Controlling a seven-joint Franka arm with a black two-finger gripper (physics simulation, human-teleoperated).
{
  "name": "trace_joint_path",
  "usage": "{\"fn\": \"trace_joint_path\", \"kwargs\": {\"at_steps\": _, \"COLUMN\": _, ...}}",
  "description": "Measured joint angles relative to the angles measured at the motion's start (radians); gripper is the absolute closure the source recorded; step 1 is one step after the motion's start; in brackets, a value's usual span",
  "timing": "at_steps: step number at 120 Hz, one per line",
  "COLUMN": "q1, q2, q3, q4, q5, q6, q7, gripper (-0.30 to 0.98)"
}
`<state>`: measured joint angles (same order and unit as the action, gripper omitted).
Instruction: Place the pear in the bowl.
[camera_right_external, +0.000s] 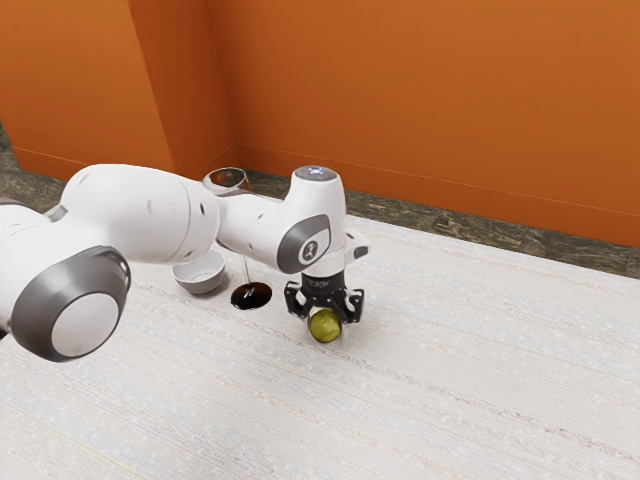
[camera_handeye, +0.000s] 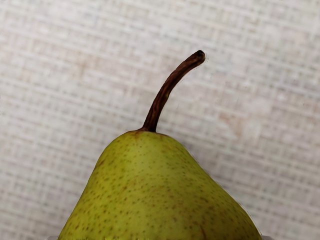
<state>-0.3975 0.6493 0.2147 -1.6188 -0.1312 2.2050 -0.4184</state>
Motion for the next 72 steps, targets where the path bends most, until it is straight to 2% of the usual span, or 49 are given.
{"fn": "trace_joint_path", "kwargs": {"at_steps": 45, "q1": -0.007, "q2": -0.035, "q3": 0.001, "q4": -0.005, "q5": 0.015, "q6": 0.002, "q7": -0.035, "gripper": 0.49}}
{"fn": "trace_joint_path", "kwargs": {"at_steps": 60, "q1": -0.022, "q2": -0.082, "q3": 0.002, "q4": -0.043, "q5": 0.022, "q6": -0.002, "q7": -0.051, "gripper": 0.48}}
{"fn": "trace_joint_path", "kwargs": {"at_steps": 72, "q1": -0.028, "q2": -0.169, "q3": 0.006, "q4": -0.143, "q5": 0.023, "q6": -0.003, "q7": -0.061, "gripper": 0.47}}
